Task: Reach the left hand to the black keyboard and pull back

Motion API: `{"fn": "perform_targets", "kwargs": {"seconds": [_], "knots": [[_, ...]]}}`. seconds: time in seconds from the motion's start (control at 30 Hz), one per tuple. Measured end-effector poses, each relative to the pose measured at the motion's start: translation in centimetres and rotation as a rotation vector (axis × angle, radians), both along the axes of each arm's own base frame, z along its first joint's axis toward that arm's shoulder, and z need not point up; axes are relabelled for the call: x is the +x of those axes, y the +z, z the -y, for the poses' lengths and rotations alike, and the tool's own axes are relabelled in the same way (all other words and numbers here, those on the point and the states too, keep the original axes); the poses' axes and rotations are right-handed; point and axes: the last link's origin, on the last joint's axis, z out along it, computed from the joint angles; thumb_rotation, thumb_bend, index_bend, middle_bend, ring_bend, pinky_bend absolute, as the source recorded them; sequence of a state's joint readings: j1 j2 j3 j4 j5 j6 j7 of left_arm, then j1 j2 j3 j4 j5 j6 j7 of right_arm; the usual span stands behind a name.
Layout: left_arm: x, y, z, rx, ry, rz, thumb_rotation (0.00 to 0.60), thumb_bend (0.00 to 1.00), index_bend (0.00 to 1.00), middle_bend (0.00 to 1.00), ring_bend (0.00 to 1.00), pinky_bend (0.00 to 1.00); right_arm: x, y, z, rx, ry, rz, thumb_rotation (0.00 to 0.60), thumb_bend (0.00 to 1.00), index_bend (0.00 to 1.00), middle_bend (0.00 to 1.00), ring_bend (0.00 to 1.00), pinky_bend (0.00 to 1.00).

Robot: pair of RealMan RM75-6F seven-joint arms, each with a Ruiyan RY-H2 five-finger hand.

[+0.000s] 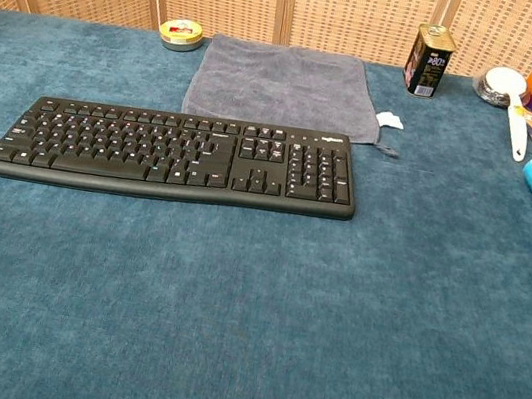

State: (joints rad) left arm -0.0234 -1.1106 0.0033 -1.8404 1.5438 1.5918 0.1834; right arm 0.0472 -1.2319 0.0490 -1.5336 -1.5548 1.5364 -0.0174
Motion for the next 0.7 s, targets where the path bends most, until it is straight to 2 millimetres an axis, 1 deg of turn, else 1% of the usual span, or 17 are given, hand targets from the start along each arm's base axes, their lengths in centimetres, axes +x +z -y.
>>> {"fn": "perform_targets", "kwargs": {"seconds": [0.27, 0.53, 0.57, 0.6, 0.63, 0.67, 0.7], "knots": [[-0.3, -0.5, -0.4, -0.024, 0.013, -0.003, 0.000, 0.15, 0.23, 0.76, 0.72, 0.67, -0.1, -0.2, 0.1, 0.005, -0.007, 0.000, 0.000, 0.26, 0.27, 0.37, 0.38, 0.34], [0.6, -0.2, -1.9, -0.028, -0.033, -0.015, 0.000, 0.15, 0.23, 0.76, 0.72, 0.67, -0.2, 0.4, -0.3, -0.013, -0.008, 0.004, 0.000, 0.26, 0.27, 0.37, 0.38, 0.34], [0.7, -0.2, -2.1, -0.031, -0.038, -0.022, 0.000, 0.15, 0.23, 0.78, 0.73, 0.67, -0.2, 0.5, -0.4, -0.013, -0.010, 0.004, 0.000, 0.26, 0.27, 0.37, 0.38, 0.34], [0.8, -0.2, -2.3, -0.035, -0.044, -0.029, 0.000, 0.15, 0.23, 0.84, 0.78, 0.67, -0.3, 0.5, -0.4, -0.012, -0.014, 0.004, 0.000, 0.26, 0.27, 0.37, 0.38, 0.34], [1.0, -0.2, -2.7, -0.040, -0.053, -0.041, 0.000, 0.15, 0.23, 0.91, 0.84, 0.68, -0.4, 0.5, -0.5, -0.012, -0.016, 0.004, 0.000, 0.26, 0.27, 0.37, 0.38, 0.34], [1.2, -0.3, -3.0, -0.046, -0.059, -0.051, 0.000, 0.15, 0.23, 0.95, 0.89, 0.70, -0.4, 0.5, -0.5, -0.012, -0.018, 0.004, 0.000, 0.26, 0.27, 0.37, 0.38, 0.34], [1.3, -0.4, -3.3, -0.054, -0.064, -0.062, 0.000, 0.15, 0.23, 0.99, 0.95, 0.74, -0.4, 0.5, -0.5, -0.011, -0.019, 0.005, 0.000, 0.26, 0.27, 0.37, 0.38, 0.34]]}}
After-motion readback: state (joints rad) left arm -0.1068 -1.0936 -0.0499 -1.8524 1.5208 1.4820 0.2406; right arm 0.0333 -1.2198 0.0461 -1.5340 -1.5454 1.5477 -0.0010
